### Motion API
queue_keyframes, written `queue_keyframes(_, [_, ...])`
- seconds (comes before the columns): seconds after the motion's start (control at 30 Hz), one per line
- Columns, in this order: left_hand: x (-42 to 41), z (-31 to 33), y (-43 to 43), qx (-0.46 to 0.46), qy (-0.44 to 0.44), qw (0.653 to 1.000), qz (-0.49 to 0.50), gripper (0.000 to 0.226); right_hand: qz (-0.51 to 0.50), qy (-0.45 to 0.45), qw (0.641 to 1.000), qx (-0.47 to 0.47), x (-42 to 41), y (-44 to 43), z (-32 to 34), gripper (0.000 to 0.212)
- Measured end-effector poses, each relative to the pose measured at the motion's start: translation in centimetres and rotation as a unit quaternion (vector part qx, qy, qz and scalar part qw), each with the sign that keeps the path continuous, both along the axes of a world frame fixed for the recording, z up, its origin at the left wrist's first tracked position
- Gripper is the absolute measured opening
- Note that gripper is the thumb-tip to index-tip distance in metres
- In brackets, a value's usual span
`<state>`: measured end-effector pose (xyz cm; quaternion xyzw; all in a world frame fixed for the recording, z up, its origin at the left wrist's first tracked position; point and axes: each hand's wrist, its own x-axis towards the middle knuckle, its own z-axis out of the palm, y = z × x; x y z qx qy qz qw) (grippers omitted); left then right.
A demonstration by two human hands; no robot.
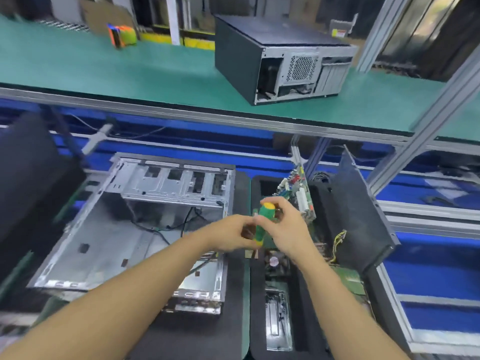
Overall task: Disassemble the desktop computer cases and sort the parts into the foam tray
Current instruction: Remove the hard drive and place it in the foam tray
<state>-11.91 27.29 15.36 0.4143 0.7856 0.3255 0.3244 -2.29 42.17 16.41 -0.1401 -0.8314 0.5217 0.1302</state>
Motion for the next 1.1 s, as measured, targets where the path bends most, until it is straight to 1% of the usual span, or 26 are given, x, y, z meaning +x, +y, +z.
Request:
queue_keyframes(0.07, [0.3,-0.5,-0.6,0.011,0.044,0.999,0.024,0.036,0.010,0.020,1.000,0.019,0.1,-1.2,0.0,0.032])
queue_keyframes(0.1, [0.5,-0.9,-0.8,0.018,0.061,0.997,0.038,0.031,0.015,0.023,0.999,0.033,0.2,-1.6,-0.1,0.030])
queue_keyframes(0.2, [1.0,-1.6,-0.9,0.034,0.100,0.993,0.061,0.008,0.041,0.000,0.994,0.099,1.2,-2.3,-0.8,0.018])
queue_keyframes(0.23, [1.1,-1.7,-0.8,0.031,0.117,0.991,0.058,0.008,0.044,-0.018,0.994,0.103,1.6,-2.3,-1.0,0.012])
queue_keyframes(0.27, [1.3,-1.7,-0.6,0.027,0.137,0.989,0.051,0.011,0.041,-0.037,0.995,0.086,1.9,-2.4,-1.1,0.010])
queue_keyframes(0.3, [1.5,-1.8,-0.5,0.022,0.162,0.986,0.042,0.015,0.030,-0.057,0.997,0.052,2.1,-2.3,-1.3,0.014])
queue_keyframes(0.37, [1.8,-2.0,-0.3,0.023,0.203,0.979,0.024,0.026,0.006,-0.098,0.994,-0.055,2.6,-2.5,-1.9,0.021])
queue_keyframes(0.47, [2.0,-2.8,-0.4,0.010,0.244,0.970,-0.001,0.035,-0.033,-0.150,0.973,-0.175,3.5,-3.1,-3.9,0.006])
queue_keyframes(0.57, [2.4,-3.7,-0.6,-0.029,0.296,0.954,-0.025,0.044,-0.053,-0.169,0.943,-0.281,4.1,-3.4,-6.3,0.015])
queue_keyframes(0.6, [2.5,-3.9,-0.7,-0.031,0.322,0.946,-0.018,0.049,-0.064,-0.176,0.936,-0.300,4.2,-3.6,-7.0,0.018])
queue_keyframes(0.63, [2.6,-4.0,-0.8,-0.015,0.332,0.943,0.010,0.052,-0.075,-0.183,0.929,-0.314,4.3,-3.7,-7.7,0.020])
queue_keyframes(0.67, [2.6,-4.1,-1.1,0.013,0.324,0.944,0.060,0.053,-0.081,-0.195,0.926,-0.312,4.4,-3.9,-8.5,0.021])
queue_keyframes(0.73, [2.5,-4.1,-2.1,0.068,0.258,0.945,0.190,0.044,-0.066,-0.222,0.935,-0.269,4.6,-4.5,-10.2,0.022])
queue_keyframes(0.8, [2.3,-4.3,-3.8,0.085,0.168,0.941,0.282,0.031,-0.035,-0.247,0.948,-0.196,4.5,-5.2,-11.6,0.024])
queue_keyframes(0.87, [2.0,-4.6,-5.9,0.034,0.114,0.941,0.315,0.023,-0.018,-0.263,0.956,-0.128,4.0,-6.2,-12.7,0.023])
queue_keyframes(0.93, [1.9,-5.3,-8.1,-0.036,0.094,0.938,0.330,0.017,-0.005,-0.276,0.957,-0.090,3.2,-7.2,-13.5,0.020])
queue_keyframes(1.03, [1.9,-6.1,-10.6,-0.063,0.088,0.919,0.378,0.016,0.021,-0.281,0.959,0.025,2.3,-8.2,-14.6,0.015])
queue_keyframes(1.1, [1.9,-6.3,-11.4,-0.069,0.090,0.912,0.393,0.013,0.020,-0.271,0.959,0.081,2.0,-8.3,-15.1,0.015])
